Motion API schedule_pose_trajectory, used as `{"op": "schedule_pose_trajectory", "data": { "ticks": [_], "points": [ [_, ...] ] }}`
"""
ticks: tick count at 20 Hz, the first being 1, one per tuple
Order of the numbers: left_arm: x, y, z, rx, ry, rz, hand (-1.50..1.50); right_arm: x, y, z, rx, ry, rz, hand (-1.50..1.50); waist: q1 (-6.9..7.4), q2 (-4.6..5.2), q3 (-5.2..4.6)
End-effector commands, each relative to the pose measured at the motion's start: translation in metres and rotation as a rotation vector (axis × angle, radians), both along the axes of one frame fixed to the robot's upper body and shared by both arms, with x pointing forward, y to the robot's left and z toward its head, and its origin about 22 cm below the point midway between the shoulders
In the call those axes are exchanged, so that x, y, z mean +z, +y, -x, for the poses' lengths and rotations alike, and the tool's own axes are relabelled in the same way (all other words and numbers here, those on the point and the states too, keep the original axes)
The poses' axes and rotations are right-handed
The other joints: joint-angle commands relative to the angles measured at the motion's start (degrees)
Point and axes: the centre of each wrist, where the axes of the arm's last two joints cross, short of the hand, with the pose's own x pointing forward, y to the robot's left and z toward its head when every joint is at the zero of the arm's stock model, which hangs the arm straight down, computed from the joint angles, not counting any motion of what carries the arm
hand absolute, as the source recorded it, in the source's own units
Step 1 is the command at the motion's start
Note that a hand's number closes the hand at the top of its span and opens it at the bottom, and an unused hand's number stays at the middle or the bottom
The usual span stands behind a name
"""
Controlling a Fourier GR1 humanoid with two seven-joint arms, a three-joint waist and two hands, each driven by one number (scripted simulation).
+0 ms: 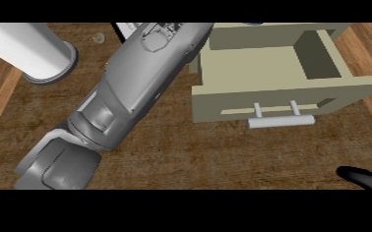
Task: Pick up the can, place it into the drawer and close the drawer
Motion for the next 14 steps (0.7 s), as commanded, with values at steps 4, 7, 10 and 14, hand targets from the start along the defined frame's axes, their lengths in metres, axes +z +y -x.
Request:
{"op": "schedule_pose_trajectory", "data": {
  "ticks": [4,7,10,14],
  "points": [
    [0.001,-0.009,-0.002,0.081,-0.045,-0.038,1.5,0.004,0.004,-0.006,0.034,0.012,0.01,-1.5,-2.16,0.64,0.09],
    [0.013,-0.013,-0.003,0.12,-0.011,-0.042,-1.5,0.009,-0.002,-0.007,0.037,-0.011,0.019,-1.5,-1.81,0.62,0.11],
    [0.003,-0.009,-0.006,0.161,-0.03,-0.022,-1.5,0.004,0.006,-0.005,0.045,0.005,0.004,-1.5,-2.35,0.64,0.11],
    [0.001,-0.009,-0.006,0.202,-0.05,-0.032,-1.5,0.004,0.001,-0.018,0.047,-0.025,0.046,-1.5,-2.55,0.97,0.14]
  ]
}}
